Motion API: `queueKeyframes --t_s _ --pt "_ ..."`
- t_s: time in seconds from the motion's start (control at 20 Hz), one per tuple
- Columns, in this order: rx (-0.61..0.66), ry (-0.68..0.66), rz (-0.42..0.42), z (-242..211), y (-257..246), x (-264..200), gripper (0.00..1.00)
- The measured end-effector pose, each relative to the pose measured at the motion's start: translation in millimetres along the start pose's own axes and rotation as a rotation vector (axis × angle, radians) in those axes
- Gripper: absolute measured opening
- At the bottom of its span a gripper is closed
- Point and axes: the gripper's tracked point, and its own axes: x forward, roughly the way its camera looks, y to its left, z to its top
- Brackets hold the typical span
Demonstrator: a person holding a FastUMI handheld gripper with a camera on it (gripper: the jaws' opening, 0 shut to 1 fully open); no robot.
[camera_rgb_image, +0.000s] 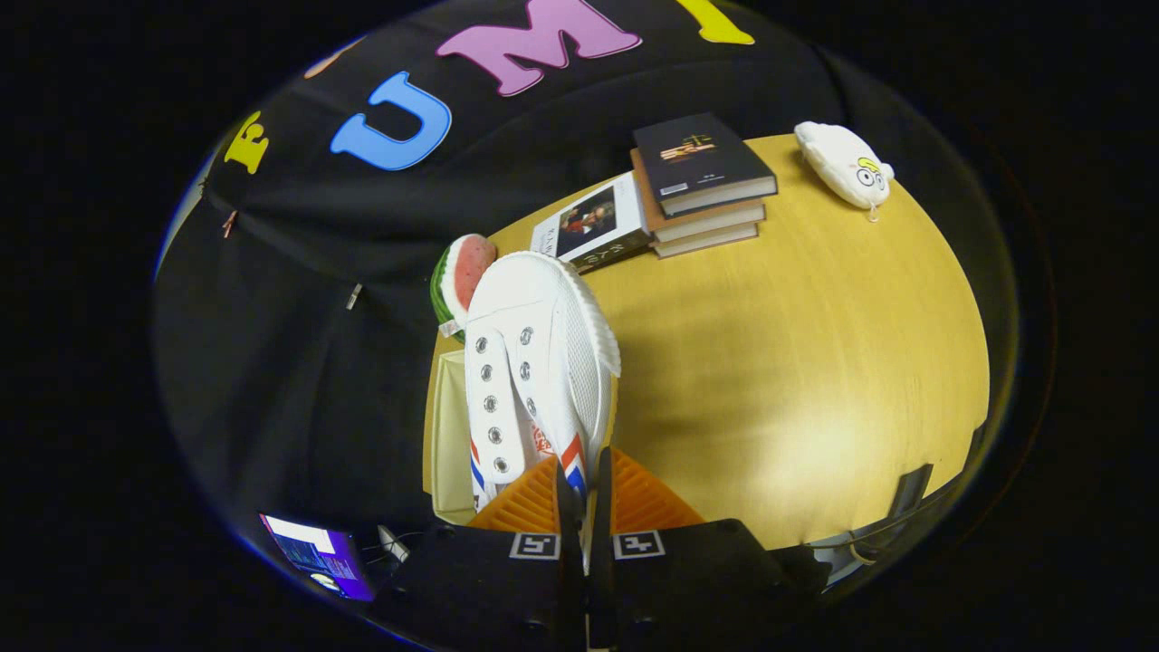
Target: Open the storage box then place both shoes into the box .Put the left shoe in first, then the right shoe, with the right side of both shoes facing outward in a uniform manner.
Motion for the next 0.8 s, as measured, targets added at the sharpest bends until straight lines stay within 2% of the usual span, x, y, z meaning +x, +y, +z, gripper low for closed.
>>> queueKeyframes --t_s 0.35,0.8 --pt "-0.019 0.126 -0.098 -38.2 54.8 56.8 0.07" --pt "-0.033 0.168 -0.251 -55.7 43.7 97.2 0.09"
